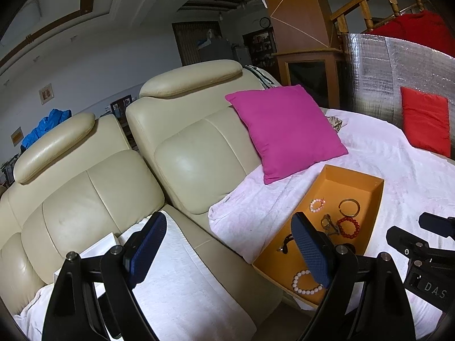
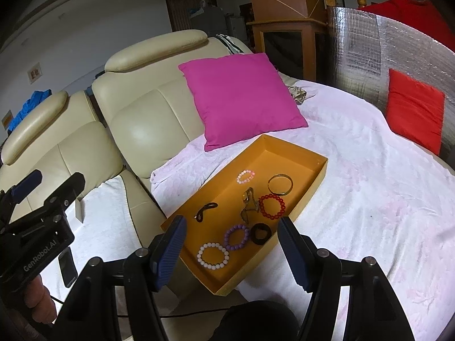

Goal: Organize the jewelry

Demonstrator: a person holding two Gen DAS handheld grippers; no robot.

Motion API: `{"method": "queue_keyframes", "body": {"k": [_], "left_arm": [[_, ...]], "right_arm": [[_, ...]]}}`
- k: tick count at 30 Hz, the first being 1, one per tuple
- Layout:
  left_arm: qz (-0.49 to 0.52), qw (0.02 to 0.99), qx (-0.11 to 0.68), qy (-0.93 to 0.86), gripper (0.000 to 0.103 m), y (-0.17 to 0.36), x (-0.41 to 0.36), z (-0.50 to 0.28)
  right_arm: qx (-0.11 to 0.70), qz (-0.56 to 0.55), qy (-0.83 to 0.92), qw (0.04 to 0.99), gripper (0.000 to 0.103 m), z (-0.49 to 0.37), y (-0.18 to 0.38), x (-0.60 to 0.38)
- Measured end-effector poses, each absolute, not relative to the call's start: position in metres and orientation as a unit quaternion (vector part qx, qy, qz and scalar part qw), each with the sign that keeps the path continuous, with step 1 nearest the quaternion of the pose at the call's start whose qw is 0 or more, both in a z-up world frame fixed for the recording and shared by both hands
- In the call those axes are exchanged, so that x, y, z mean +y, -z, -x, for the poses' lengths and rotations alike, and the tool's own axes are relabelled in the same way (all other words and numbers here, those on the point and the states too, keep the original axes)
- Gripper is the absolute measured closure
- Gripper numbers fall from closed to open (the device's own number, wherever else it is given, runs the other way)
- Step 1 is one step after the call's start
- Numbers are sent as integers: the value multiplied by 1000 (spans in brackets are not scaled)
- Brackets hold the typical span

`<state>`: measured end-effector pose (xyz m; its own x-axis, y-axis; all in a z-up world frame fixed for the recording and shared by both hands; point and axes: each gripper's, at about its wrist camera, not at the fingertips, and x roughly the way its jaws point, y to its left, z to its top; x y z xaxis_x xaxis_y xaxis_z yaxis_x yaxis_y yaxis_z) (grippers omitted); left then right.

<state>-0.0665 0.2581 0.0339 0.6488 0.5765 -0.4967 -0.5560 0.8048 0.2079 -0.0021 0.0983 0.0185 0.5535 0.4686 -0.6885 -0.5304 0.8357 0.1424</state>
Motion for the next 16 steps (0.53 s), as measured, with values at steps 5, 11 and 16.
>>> {"method": "queue_keyframes", "body": {"k": [5, 11, 16], "left_arm": [[-20, 905, 286, -315, 14, -31, 260, 61], [-40, 902, 281, -324, 14, -29, 251, 53], [-67, 920, 283, -263, 14, -33, 209, 16]], "right_arm": [[385, 39, -287, 876, 33, -4, -13, 104], [387, 28, -290, 875, 33, -12, -9, 98], [371, -3, -258, 892, 33, -28, -12, 49]]}}
